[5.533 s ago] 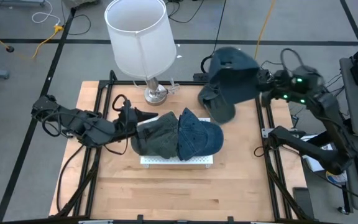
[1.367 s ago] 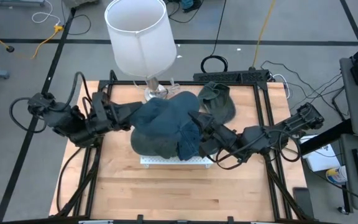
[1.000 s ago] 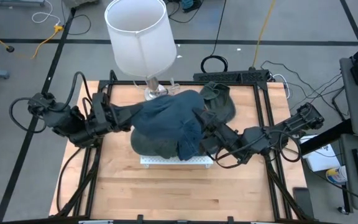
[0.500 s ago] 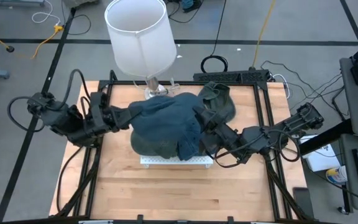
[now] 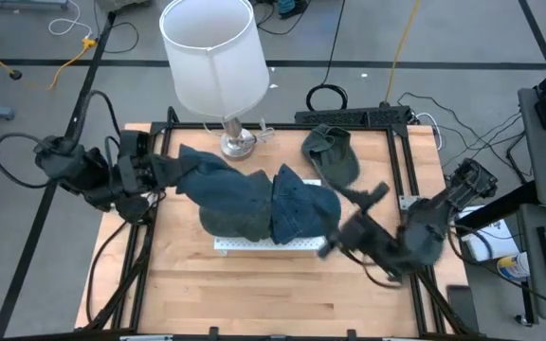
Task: Pick & Place hat
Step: Stack the blue cap on top of the other blue cap on the shelf
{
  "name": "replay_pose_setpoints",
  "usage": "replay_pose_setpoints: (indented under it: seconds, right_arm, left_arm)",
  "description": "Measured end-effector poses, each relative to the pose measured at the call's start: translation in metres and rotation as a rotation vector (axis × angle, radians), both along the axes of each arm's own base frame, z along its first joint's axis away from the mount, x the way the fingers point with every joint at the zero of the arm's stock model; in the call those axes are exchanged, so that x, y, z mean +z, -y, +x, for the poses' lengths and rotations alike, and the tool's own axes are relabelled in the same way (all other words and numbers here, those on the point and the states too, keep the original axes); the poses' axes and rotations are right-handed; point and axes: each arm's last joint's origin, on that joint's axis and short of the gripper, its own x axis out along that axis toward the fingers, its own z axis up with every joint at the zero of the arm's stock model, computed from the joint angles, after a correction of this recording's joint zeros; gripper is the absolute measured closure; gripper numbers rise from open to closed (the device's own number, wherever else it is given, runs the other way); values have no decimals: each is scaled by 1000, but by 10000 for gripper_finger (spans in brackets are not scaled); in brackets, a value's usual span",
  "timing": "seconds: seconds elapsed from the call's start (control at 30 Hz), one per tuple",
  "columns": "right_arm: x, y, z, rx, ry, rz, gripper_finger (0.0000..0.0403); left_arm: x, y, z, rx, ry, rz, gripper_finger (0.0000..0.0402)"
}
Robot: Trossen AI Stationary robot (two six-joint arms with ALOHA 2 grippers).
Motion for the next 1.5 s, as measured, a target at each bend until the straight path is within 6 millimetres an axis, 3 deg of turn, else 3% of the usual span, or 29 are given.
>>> replay_pose_setpoints:
  seconds: [0.23, 0.63, 0.8, 0.97, 1.2, 1.3, 1.5]
  right_arm:
    - [14, -21, -27, 183, 247, 248, 167]
    - [31, -10, -47, 215, 298, 299, 171]
    - [36, -5, -52, 210, 255, 236, 172]
    - [37, -2, -54, 175, 185, 160, 173]
    - [36, -1, -55, 101, 110, 112, 175]
    - [36, -1, -55, 89, 79, 82, 175]
    - [35, 2, -54, 45, 13, 28, 177]
  left_arm:
    - [-11, -4, 3, -111, -99, 69, 375]
    - [-37, -20, 46, -344, -260, 55, 375]
    - [-45, -27, 64, -410, -294, 172, 375]
    - [-45, -33, 71, -409, -266, 381, 375]
    - [-34, -46, 72, -267, -209, 728, 375]
    - [-26, -54, 67, -252, -255, 764, 375]
    - [-13, -65, 80, -334, -424, 818, 375]
